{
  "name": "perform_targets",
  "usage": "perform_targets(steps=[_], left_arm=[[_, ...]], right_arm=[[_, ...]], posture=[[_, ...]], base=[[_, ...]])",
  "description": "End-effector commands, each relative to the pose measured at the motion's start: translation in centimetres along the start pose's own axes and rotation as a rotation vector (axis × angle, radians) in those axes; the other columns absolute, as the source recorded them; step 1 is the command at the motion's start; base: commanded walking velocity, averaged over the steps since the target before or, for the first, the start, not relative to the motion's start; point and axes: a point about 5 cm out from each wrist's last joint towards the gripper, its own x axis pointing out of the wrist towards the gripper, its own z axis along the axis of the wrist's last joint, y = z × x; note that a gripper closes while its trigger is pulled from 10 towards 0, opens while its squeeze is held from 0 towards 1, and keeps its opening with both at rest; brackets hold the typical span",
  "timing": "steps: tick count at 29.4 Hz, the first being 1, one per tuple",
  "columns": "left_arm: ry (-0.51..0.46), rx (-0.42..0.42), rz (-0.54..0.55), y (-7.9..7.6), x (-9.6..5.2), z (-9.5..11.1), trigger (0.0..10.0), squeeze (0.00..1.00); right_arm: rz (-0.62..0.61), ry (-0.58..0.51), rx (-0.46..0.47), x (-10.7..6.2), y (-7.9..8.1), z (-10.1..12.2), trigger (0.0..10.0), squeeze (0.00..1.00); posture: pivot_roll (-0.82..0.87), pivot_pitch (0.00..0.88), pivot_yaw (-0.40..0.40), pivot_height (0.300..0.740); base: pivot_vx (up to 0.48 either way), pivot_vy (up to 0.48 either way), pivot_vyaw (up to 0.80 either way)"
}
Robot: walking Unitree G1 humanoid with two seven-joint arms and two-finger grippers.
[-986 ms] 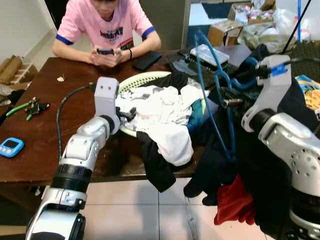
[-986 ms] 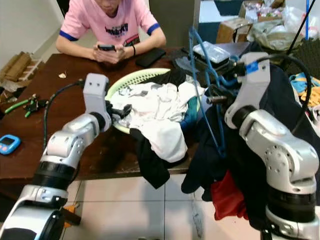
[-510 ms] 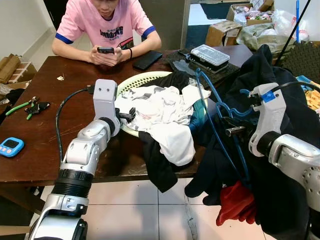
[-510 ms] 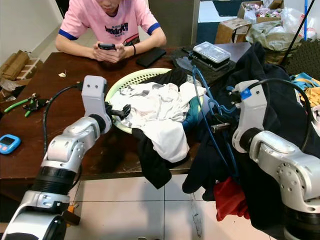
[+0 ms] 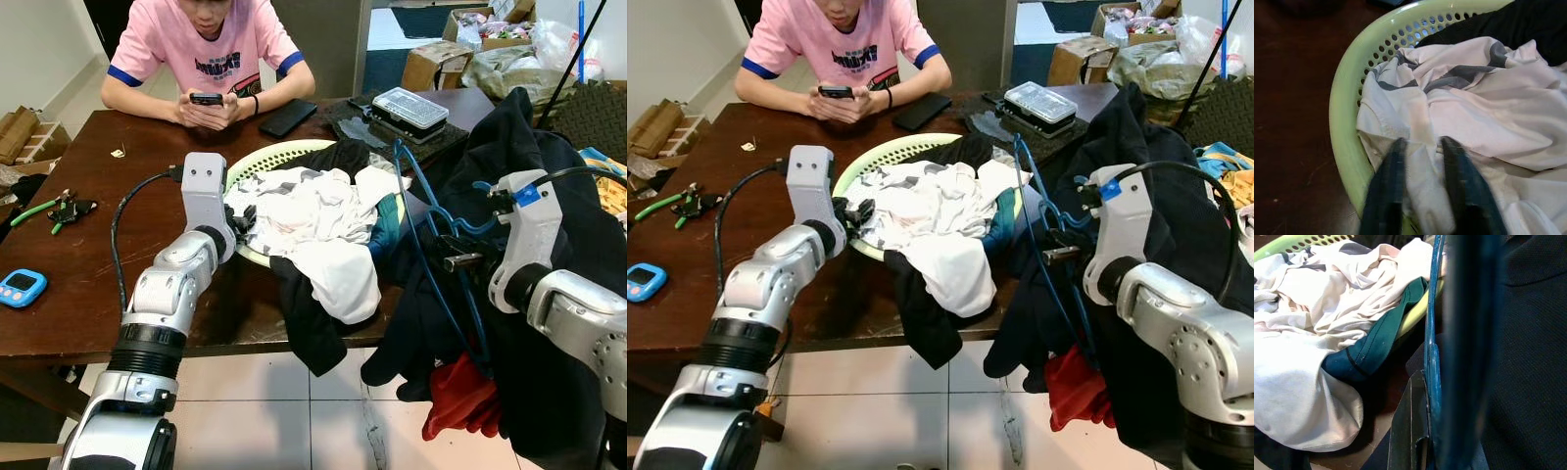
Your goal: Hang hanger
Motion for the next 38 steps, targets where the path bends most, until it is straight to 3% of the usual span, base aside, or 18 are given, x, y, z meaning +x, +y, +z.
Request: perform_targets(steps=[1, 9, 11, 14, 16, 23, 25, 27, 28, 29, 31, 33, 36, 38], left_arm=[[0.017, -0.021, 0.005, 0.0, 0.1, -0.4, 0.0, 0.00], [-0.017, -0.037, 0.021, 0.5, 0.7, 1.1, 0.0, 0.00], [-0.092, -0.033, 0.050, 1.0, 0.7, 2.9, 0.0, 0.00], [-0.092, -0.033, 0.050, 1.0, 0.7, 2.9, 0.0, 0.00], [-0.165, -0.029, 0.083, 1.4, 0.6, 4.7, 0.0, 0.00], [-0.249, 0.007, 0.033, 0.5, 0.4, 6.5, 0.0, 0.00], [-0.407, 0.096, 0.069, 0.9, -0.5, 10.2, 0.0, 0.00], [-0.407, 0.096, 0.069, 0.9, -0.5, 10.2, 0.0, 0.00], [-0.485, 0.132, 0.121, 1.7, -1.1, 12.4, 0.0, 0.00], [-0.485, 0.132, 0.121, 1.7, -1.1, 12.4, 0.0, 0.00], [-0.646, 0.224, 0.248, 3.7, -2.9, 16.9, 0.0, 0.00], [-0.646, 0.224, 0.248, 3.7, -2.9, 16.9, 0.0, 0.00], [-0.734, 0.285, 0.320, 4.7, -4.2, 19.1, 0.0, 0.00], [-0.734, 0.285, 0.320, 4.7, -4.2, 19.1, 0.0, 0.00]], right_arm=[[0.027, 0.033, 0.003, 0.0, 0.6, -0.7, 10.0, 0.00], [0.026, 0.033, 0.004, -0.1, 0.7, -0.7, 10.0, 0.00], [0.022, 0.031, 0.007, 0.0, 0.6, -0.7, 10.0, 0.00], [0.022, 0.031, 0.007, 0.0, 0.6, -0.7, 10.0, 0.00], [0.020, 0.029, 0.009, 0.0, 0.6, -0.7, 10.0, 0.00], [0.020, 0.025, 0.009, 0.1, 0.7, -0.6, 10.0, 0.00], [0.016, 0.022, 0.010, 0.2, 0.7, -0.5, 10.0, 0.00], [0.016, 0.022, 0.010, 0.2, 0.7, -0.5, 10.0, 0.00], [0.016, 0.020, 0.010, 0.2, 0.7, -0.4, 10.0, 0.00], [0.016, 0.020, 0.010, 0.2, 0.7, -0.4, 10.0, 0.00], [0.016, 0.014, 0.011, 0.4, 0.7, -0.3, 10.0, 0.00], [0.016, 0.014, 0.011, 0.4, 0.7, -0.3, 10.0, 0.00], [0.017, 0.010, 0.012, 0.5, 0.7, -0.2, 10.0, 0.00], [0.017, 0.010, 0.012, 0.5, 0.7, -0.2, 10.0, 0.00]], posture=[[-0.02, 0.206, 0.067, 0.740], [-0.02, 0.208, 0.063, 0.740], [-0.01, 0.207, 0.064, 0.740], [-0.01, 0.207, 0.064, 0.740], [-0.01, 0.206, 0.064, 0.740], [-0.01, 0.204, 0.065, 0.740], [-0.01, 0.198, 0.067, 0.740], [-0.01, 0.198, 0.067, 0.740], [-0.01, 0.193, 0.067, 0.740], [-0.01, 0.193, 0.067, 0.740], [0.00, 0.186, 0.069, 0.740], [0.00, 0.186, 0.069, 0.740], [0.00, 0.180, 0.069, 0.740], [0.00, 0.180, 0.069, 0.740]], base=[[0.000, 0.000, 0.00], [0.000, 0.000, 0.00], [0.000, 0.000, 0.00], [0.000, 0.000, 0.00], [0.000, 0.000, 0.00], [0.000, 0.000, 0.00], [0.000, 0.000, 0.00], [0.000, 0.000, 0.00], [0.000, 0.000, 0.00], [0.000, 0.000, 0.00], [0.000, 0.000, 0.00], [0.000, 0.000, 0.00], [0.000, 0.000, 0.00], [0.000, 0.000, 0.00]])
